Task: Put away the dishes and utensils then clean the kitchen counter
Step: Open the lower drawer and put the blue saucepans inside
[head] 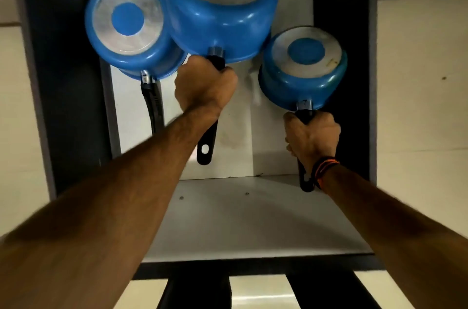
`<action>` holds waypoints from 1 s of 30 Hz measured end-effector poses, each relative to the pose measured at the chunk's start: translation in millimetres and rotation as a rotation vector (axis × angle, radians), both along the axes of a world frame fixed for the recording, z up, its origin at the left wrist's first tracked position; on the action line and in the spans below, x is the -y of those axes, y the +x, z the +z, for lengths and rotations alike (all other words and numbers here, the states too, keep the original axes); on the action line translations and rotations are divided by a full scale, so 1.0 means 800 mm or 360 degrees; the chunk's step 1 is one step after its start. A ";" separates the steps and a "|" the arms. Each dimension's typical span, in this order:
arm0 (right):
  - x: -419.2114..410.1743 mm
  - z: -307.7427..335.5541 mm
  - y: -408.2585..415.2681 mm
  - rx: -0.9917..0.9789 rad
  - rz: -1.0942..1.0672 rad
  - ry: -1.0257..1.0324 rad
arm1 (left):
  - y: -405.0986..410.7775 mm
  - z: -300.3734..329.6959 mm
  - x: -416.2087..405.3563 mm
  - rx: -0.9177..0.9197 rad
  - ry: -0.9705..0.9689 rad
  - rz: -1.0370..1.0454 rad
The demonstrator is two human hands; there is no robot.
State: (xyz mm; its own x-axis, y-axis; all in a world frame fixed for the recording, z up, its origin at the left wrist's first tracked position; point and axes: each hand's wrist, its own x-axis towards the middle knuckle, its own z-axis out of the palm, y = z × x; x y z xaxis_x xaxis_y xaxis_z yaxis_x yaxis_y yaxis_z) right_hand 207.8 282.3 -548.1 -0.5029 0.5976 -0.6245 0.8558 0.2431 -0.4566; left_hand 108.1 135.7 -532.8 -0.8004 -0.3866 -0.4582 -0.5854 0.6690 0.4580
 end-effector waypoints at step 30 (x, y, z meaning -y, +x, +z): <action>-0.004 -0.041 0.014 0.0049 0.0044 -0.0111 | 0.005 -0.089 -0.021 0.0340 0.0019 -0.0177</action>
